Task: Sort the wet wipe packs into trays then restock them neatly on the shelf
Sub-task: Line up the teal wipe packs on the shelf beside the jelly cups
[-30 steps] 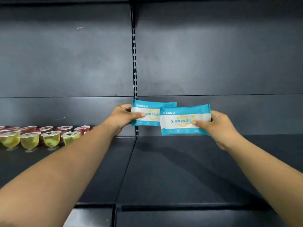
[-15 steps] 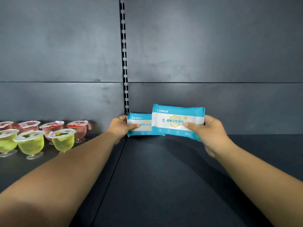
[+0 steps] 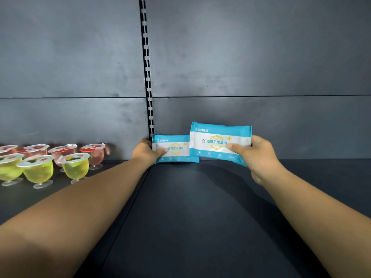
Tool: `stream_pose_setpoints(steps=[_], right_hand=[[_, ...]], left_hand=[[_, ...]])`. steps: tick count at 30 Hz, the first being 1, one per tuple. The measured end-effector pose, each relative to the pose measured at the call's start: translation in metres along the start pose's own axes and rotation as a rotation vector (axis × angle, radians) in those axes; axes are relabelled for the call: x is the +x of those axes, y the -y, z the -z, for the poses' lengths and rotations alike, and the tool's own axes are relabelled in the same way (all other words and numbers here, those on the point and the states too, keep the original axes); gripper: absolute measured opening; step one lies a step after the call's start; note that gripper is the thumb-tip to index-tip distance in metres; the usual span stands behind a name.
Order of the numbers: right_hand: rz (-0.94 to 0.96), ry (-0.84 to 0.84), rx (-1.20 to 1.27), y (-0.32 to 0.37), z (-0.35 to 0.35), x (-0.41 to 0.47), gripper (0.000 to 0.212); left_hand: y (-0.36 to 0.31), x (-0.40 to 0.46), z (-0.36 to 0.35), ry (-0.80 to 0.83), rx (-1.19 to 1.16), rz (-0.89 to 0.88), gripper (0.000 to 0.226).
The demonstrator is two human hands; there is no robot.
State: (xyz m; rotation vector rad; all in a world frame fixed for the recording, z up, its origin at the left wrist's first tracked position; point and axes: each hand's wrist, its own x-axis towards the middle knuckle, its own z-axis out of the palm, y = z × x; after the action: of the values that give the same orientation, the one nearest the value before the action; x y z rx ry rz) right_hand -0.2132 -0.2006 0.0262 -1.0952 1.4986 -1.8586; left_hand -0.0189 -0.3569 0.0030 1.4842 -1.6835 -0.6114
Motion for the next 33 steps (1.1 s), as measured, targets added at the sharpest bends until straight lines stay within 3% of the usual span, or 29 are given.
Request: stream_pose_setpoints(steps=[6,13,17,25,33], right_hand=[[-0.018,0.049,0.004,0.006,-0.004,-0.008,0.017],[-0.035,0.153,-0.042,0.007,-0.038,-0.021,0.022],[-0.032,0.166,-0.123,0.012,-0.074,-0.011,0.026],[-0.22,0.132,-0.115,-0.026,-0.101,0.021,0.026],[-0.137,0.087,-0.271,-0.042,-0.1,0.043,0.027]], left_hand=[[-0.008,-0.052,0.037,-0.045,0.168,-0.175,0.046],[-0.004,-0.173,0.067,0.209,0.606,-0.512,0.052],[0.004,-0.186,0.063,0.292,0.608,-0.468,0.043],[0.008,-0.181,0.06,0.245,0.651,-0.491,0.038],[0.006,-0.182,0.059,0.232,0.676,-0.484,0.038]])
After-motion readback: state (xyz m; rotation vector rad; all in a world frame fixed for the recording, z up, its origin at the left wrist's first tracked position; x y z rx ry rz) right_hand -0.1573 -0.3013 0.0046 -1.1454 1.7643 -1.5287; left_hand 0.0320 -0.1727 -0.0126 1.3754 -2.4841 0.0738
